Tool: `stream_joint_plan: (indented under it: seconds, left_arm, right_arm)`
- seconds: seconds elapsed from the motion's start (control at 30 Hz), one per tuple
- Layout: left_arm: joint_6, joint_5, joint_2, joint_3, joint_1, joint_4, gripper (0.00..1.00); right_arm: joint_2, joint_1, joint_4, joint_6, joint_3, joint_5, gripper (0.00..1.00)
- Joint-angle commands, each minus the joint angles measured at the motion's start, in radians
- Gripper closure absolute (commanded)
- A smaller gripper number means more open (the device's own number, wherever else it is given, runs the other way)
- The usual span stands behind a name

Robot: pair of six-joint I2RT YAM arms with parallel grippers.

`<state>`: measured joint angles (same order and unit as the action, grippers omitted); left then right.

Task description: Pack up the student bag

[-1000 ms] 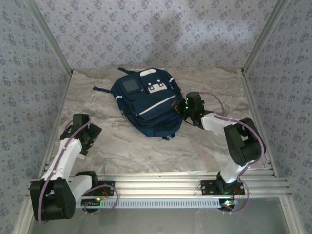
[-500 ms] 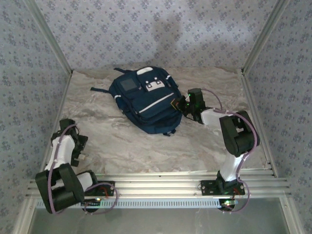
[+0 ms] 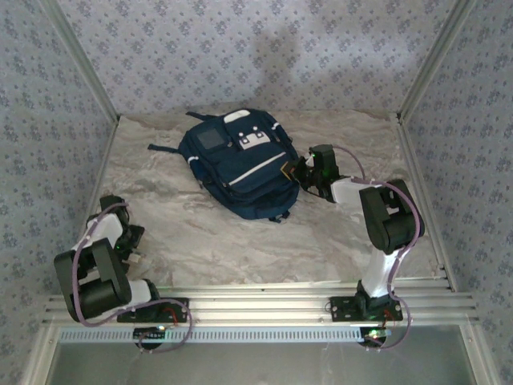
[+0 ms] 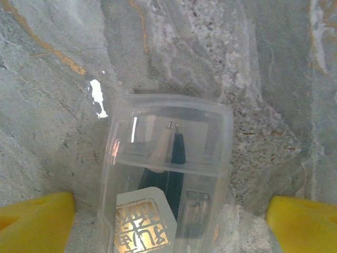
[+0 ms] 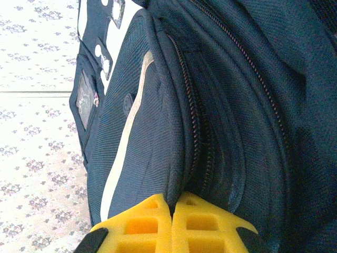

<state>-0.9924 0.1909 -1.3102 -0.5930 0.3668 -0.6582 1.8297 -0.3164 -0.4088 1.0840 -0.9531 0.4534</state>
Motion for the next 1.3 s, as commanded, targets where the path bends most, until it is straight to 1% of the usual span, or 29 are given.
stream_joint_plan:
  seconds: [0.0, 0.07, 0.13, 0.17, 0.23, 0.33, 0.37, 0.47, 0.53, 0.67, 0.8, 0.93, 1.07, 1.17, 1.2, 1.27]
  left_arm:
    - [0.002, 0.001, -0.038, 0.041, 0.006, 0.085, 0.08]
    - [0.006, -0.004, -0.037, 0.046, 0.007, 0.091, 0.14]
    - [0.007, -0.020, -0.037, 0.062, 0.007, 0.107, 0.25]
    - [0.008, -0.026, -0.035, 0.072, 0.006, 0.119, 0.31]
    - [0.003, -0.039, -0.031, 0.097, 0.006, 0.155, 0.47]
    - [0.003, -0.064, -0.033, 0.116, 0.006, 0.194, 0.64]
    - [0.008, -0.076, -0.035, 0.114, 0.006, 0.199, 0.68]
    - [0.023, -0.121, -0.032, 0.094, -0.001, 0.217, 0.72]
    - [0.029, -0.135, -0.027, 0.065, -0.036, 0.222, 0.72]
    - [0.036, -0.137, -0.044, -0.017, -0.168, 0.212, 0.72]
    - [0.049, -0.136, -0.101, -0.106, -0.304, 0.207, 0.72]
    - [0.077, -0.148, -0.185, -0.196, -0.404, 0.194, 0.72]
    - [0.106, -0.147, -0.267, -0.269, -0.459, 0.173, 0.72]
    - [0.117, -0.160, -0.297, -0.291, -0.469, 0.170, 0.73]
    - [0.122, -0.166, -0.301, -0.295, -0.470, 0.174, 0.77]
    - [0.138, -0.171, -0.298, -0.312, -0.472, 0.161, 0.77]
  right_arm:
    - [-0.016, 0.000, 0.006, 0.009, -0.019, 0.005, 1.00]
    - [-0.028, -0.002, 0.010, 0.010, -0.018, 0.004, 1.00]
    - [-0.040, -0.007, 0.011, 0.010, -0.014, -0.005, 1.00]
    - [-0.045, -0.010, 0.011, 0.010, -0.012, -0.010, 1.00]
    - [-0.052, -0.015, 0.011, 0.011, -0.006, -0.018, 1.00]
    - [-0.060, -0.016, 0.010, 0.019, 0.004, -0.016, 1.00]
    - [-0.065, -0.016, 0.011, 0.018, 0.006, -0.018, 1.00]
    - [-0.075, -0.015, 0.020, 0.012, 0.011, -0.027, 1.00]
    - [-0.078, -0.016, 0.020, 0.011, 0.009, -0.030, 1.00]
    - [-0.068, -0.016, 0.013, 0.019, 0.001, -0.030, 1.00]
    - [-0.062, -0.019, 0.011, 0.023, -0.004, -0.030, 1.00]
    - [-0.066, -0.018, 0.010, 0.022, 0.002, -0.033, 1.00]
    - [-0.070, -0.016, -0.003, 0.029, 0.009, -0.033, 1.00]
    - [-0.081, -0.018, -0.008, 0.034, 0.012, -0.029, 1.00]
    - [-0.084, -0.017, -0.008, 0.034, 0.012, -0.028, 1.00]
    - [-0.093, -0.019, -0.008, 0.041, 0.007, -0.026, 1.00]
